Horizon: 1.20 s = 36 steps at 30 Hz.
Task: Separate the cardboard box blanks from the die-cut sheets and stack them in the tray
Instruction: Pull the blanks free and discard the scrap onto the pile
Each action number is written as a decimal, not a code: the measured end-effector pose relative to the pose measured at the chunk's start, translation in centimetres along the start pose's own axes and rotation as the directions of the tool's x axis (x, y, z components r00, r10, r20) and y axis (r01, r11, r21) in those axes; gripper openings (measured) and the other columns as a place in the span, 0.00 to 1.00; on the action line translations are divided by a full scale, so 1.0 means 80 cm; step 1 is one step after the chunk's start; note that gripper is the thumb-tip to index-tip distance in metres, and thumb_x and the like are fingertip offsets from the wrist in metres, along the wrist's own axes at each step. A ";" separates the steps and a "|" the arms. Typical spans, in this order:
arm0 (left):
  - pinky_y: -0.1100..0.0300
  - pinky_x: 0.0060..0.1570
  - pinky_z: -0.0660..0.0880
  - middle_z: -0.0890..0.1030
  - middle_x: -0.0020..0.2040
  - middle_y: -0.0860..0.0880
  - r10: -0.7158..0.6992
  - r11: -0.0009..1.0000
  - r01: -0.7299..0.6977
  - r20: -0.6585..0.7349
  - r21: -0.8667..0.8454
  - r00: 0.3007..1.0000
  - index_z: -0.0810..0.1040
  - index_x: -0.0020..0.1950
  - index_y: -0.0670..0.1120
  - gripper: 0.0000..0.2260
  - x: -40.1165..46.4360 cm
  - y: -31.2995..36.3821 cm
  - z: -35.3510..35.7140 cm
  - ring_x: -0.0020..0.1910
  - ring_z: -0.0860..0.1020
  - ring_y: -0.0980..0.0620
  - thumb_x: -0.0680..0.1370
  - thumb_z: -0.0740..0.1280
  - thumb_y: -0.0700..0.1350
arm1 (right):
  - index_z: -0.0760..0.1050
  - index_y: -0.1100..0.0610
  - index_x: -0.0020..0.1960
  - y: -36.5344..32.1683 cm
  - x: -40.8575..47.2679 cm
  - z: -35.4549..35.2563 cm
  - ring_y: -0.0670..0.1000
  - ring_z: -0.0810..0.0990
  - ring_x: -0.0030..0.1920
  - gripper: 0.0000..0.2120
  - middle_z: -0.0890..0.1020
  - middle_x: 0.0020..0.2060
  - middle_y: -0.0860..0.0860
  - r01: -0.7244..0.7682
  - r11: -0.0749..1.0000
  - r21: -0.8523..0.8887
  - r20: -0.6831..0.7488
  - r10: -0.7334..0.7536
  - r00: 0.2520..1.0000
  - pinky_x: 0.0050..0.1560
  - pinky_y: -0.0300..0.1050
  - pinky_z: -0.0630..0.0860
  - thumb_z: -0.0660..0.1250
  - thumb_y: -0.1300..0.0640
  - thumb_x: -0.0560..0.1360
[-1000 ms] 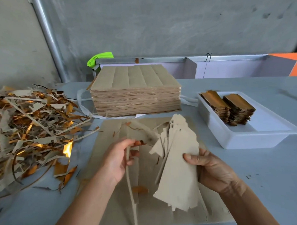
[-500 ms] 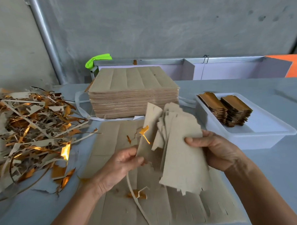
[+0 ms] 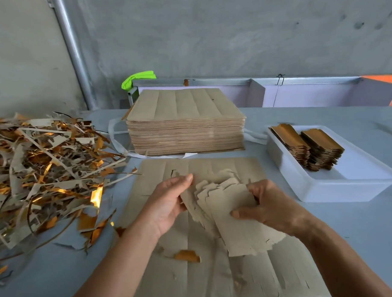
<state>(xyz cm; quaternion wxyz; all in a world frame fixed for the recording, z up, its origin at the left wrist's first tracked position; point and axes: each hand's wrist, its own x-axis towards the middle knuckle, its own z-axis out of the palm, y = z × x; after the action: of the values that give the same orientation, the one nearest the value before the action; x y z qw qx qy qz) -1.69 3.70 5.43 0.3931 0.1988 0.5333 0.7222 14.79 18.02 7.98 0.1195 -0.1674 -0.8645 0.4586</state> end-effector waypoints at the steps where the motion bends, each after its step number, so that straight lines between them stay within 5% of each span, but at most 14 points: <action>1: 0.54 0.42 0.75 0.83 0.37 0.45 -0.018 1.000 0.018 -0.036 0.001 0.999 0.80 0.40 0.43 0.07 0.001 -0.002 0.000 0.38 0.78 0.48 0.68 0.70 0.46 | 0.81 0.48 0.33 0.002 -0.002 0.001 0.53 0.83 0.39 0.09 0.85 0.37 0.51 -0.007 1.000 -0.007 -0.010 0.007 1.000 0.42 0.53 0.80 0.77 0.60 0.67; 7: 0.55 0.41 0.76 0.81 0.35 0.46 0.024 0.999 -0.011 -0.308 0.047 0.951 0.77 0.38 0.43 0.09 0.003 -0.012 -0.003 0.35 0.78 0.50 0.77 0.66 0.45 | 0.83 0.61 0.46 0.021 -0.011 0.003 0.61 0.83 0.46 0.08 0.85 0.43 0.58 -0.066 0.984 0.167 -0.114 0.085 0.990 0.49 0.63 0.78 0.76 0.64 0.67; 10: 0.53 0.47 0.76 0.83 0.40 0.47 0.048 0.982 -0.024 -0.123 0.185 0.991 0.81 0.41 0.45 0.15 -0.003 -0.005 -0.003 0.41 0.80 0.49 0.70 0.68 0.57 | 0.83 0.56 0.45 0.018 -0.008 0.004 0.56 0.84 0.45 0.06 0.86 0.42 0.54 -0.060 0.994 0.089 -0.065 0.066 0.996 0.49 0.61 0.79 0.75 0.62 0.68; 13: 0.52 0.48 0.74 0.83 0.40 0.47 0.084 0.955 -0.072 -0.028 0.289 0.996 0.83 0.38 0.47 0.09 -0.007 -0.003 0.005 0.42 0.79 0.49 0.66 0.71 0.52 | 0.83 0.54 0.44 0.017 -0.003 0.005 0.55 0.84 0.44 0.06 0.86 0.42 0.53 -0.027 0.998 0.053 -0.051 0.029 0.998 0.47 0.60 0.80 0.75 0.62 0.68; 19: 0.58 0.35 0.73 0.81 0.32 0.48 -0.013 0.988 -0.022 -0.232 -0.150 0.973 0.78 0.38 0.44 0.09 0.010 -0.005 0.010 0.31 0.78 0.52 0.77 0.65 0.41 | 0.84 0.54 0.42 0.018 -0.002 0.014 0.52 0.85 0.42 0.09 0.86 0.39 0.51 0.030 0.967 0.254 -0.196 0.021 0.980 0.45 0.51 0.82 0.74 0.67 0.68; 21: 0.59 0.34 0.72 0.80 0.29 0.49 -0.018 0.989 -0.031 -0.332 -0.143 0.943 0.75 0.38 0.44 0.09 0.016 -0.006 0.003 0.27 0.77 0.54 0.78 0.64 0.41 | 0.83 0.57 0.43 0.022 -0.003 0.010 0.53 0.85 0.41 0.10 0.86 0.39 0.54 0.051 0.916 0.397 -0.284 0.070 0.956 0.40 0.45 0.82 0.74 0.70 0.67; 27: 0.64 0.23 0.63 0.71 0.29 0.48 0.207 0.973 -0.106 -0.584 0.203 0.785 0.70 0.36 0.45 0.13 0.026 -0.019 -0.028 0.23 0.66 0.55 0.81 0.60 0.44 | 0.81 0.59 0.49 0.037 0.000 -0.009 0.52 0.84 0.46 0.17 0.85 0.46 0.54 0.046 0.574 0.817 -0.308 0.368 0.877 0.43 0.47 0.79 0.73 0.62 0.60; 33: 0.57 0.29 0.62 0.70 0.30 0.47 0.477 0.778 -0.010 -0.580 0.628 0.661 0.67 0.32 0.40 0.17 0.040 -0.033 -0.053 0.30 0.67 0.49 0.80 0.62 0.44 | 0.79 0.56 0.53 0.039 0.004 -0.017 0.47 0.84 0.46 0.19 0.85 0.47 0.49 0.123 0.381 0.916 -0.280 0.389 0.877 0.45 0.47 0.79 0.71 0.62 0.63; 36: 0.55 0.32 0.63 0.73 0.33 0.43 0.535 0.652 0.073 -0.526 0.754 0.662 0.69 0.35 0.36 0.16 0.044 -0.034 -0.075 0.34 0.71 0.44 0.80 0.61 0.44 | 0.77 0.53 0.57 0.037 0.002 -0.026 0.45 0.84 0.45 0.22 0.85 0.47 0.47 0.144 0.306 0.941 -0.266 0.411 0.872 0.41 0.46 0.81 0.69 0.61 0.64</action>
<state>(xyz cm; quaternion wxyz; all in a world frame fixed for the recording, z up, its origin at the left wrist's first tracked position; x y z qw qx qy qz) -7.12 3.12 0.31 -0.0623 0.1135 0.8463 0.5168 15.92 21.24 6.68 0.3557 -0.2436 -0.3574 0.8285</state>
